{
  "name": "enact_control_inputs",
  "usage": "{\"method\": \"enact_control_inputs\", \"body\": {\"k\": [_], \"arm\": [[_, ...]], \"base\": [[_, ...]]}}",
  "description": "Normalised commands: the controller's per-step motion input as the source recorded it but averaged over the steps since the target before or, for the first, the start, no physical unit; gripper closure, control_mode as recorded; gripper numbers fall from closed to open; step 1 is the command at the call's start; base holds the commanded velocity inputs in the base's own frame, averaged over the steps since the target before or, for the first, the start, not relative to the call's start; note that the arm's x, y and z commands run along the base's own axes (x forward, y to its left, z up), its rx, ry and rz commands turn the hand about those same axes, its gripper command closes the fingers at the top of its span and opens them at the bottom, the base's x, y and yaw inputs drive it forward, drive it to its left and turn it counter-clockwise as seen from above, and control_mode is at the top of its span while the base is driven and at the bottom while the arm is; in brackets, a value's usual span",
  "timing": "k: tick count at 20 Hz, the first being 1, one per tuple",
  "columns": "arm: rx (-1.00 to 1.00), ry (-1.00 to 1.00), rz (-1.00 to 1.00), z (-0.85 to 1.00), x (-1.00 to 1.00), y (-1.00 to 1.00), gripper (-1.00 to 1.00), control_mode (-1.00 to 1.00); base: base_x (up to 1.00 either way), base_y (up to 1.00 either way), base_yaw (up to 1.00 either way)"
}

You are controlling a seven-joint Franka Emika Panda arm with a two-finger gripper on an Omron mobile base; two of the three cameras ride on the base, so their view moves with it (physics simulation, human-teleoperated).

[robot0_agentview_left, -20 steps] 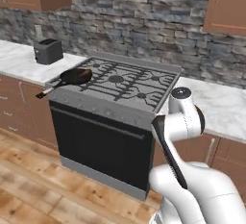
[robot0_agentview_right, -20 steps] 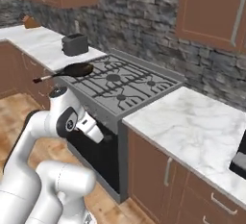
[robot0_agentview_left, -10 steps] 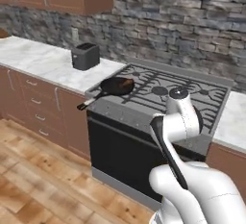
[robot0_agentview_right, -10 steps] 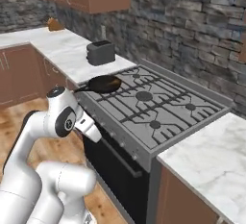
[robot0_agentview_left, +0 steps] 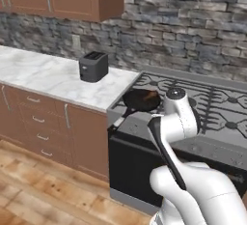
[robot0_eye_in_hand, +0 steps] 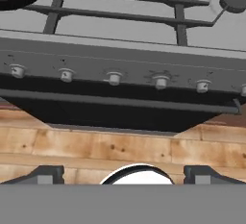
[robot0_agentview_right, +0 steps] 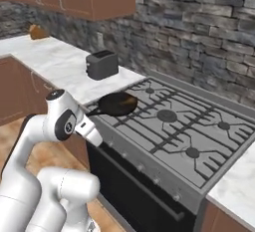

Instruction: Take the chicken drumsticks from the pan and place one on each plate on the dining counter.

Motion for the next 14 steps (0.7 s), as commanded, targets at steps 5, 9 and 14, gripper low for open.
{"method": "enact_control_inputs", "body": {"k": [5, 9, 14], "arm": [[0.00, 0.00, 0.00, 0.00, 0.00, 0.00, -1.00, 1.00], [0.00, 0.00, 0.00, 0.00, 0.00, 0.00, -1.00, 1.00], [0.00, 0.00, 0.00, 0.00, 0.00, 0.00, -1.00, 1.00]], "base": [[0.62, 0.22, -0.35], [0.43, 0.00, -0.38], [0.58, 0.36, -0.36]]}}
